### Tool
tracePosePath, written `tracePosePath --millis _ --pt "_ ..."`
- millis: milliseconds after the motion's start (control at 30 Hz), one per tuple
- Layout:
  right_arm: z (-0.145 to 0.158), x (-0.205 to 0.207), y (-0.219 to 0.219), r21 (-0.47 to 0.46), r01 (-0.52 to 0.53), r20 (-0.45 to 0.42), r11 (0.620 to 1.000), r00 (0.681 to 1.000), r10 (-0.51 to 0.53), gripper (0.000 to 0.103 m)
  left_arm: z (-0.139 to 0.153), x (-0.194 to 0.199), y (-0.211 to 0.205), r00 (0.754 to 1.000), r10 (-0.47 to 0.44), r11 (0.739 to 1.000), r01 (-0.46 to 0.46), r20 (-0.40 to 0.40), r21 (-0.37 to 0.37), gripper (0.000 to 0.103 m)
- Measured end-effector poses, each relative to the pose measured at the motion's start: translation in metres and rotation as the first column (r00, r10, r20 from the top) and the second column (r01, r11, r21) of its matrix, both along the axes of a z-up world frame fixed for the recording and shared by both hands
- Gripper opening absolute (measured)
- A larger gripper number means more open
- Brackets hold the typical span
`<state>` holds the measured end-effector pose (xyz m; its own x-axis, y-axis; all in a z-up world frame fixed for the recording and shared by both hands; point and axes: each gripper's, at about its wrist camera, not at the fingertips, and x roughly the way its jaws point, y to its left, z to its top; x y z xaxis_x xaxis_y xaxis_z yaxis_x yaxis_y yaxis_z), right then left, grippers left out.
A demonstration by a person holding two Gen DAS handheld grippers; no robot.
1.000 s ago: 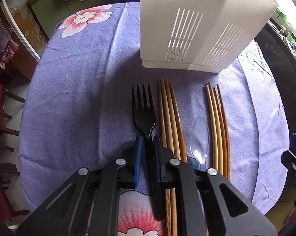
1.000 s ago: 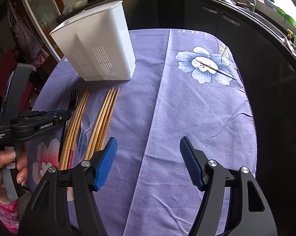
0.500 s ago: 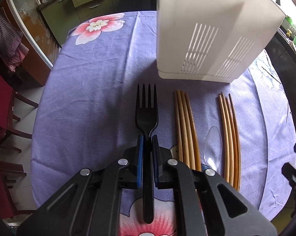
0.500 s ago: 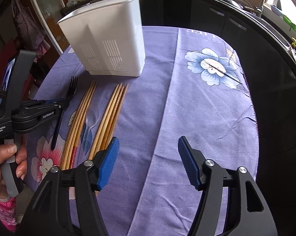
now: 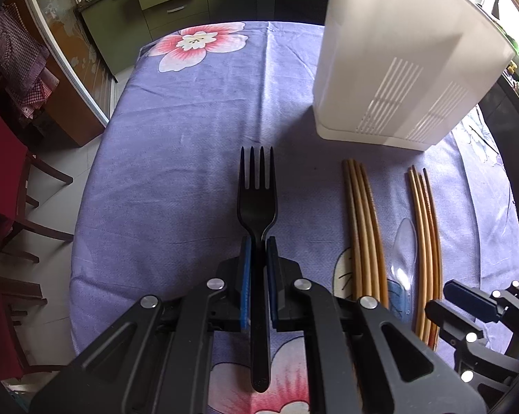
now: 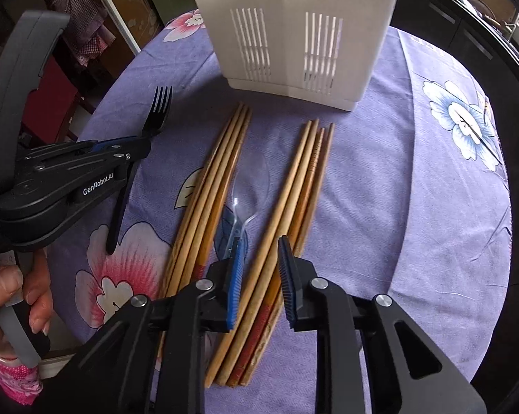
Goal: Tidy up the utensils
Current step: 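Close the right tool on the clear plastic spoon beside the chopsticks, then lift the fork and spoon with both tools and carry them over the white holder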
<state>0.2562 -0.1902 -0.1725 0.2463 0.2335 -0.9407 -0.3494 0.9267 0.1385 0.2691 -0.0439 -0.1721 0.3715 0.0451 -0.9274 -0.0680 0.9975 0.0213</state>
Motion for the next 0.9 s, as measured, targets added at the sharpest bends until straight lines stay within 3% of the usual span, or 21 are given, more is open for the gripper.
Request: tracePosePath --millis 433,500,633,733,900 --pt "-0.018 0.012 0.027 -0.051 -0.007 -0.068 0.999 0.998 0.003 0.020 0.002 -0.005 0.008 1.000 0.003 1.000 -0.003 0.008 -0.011 0.009" --pt "-0.018 0.015 0.028 -0.066 -0.002 -0.063 0.998 0.998 -0.003 0.013 0.003 -0.005 0.008 1.000 0.003 1.000 -0.003 0.011 -0.012 0.009" --pt "-0.017 0.015 0.034 -0.053 -0.002 -0.044 0.999 0.999 -0.001 0.011 0.006 -0.006 0.011 1.000 0.000 1.000 0.000 0.018 -0.013 0.009" --pt "-0.002 0.013 0.028 0.016 0.004 -0.009 1.000 1.000 -0.004 0.009 0.014 -0.008 0.013 0.999 0.000 1.000 0.000 0.036 -0.018 0.009" --pt "0.049 0.007 0.011 0.135 0.014 0.117 0.991 0.993 -0.030 0.009 0.045 -0.016 0.013 0.995 -0.019 0.999 0.023 0.096 -0.044 0.009"
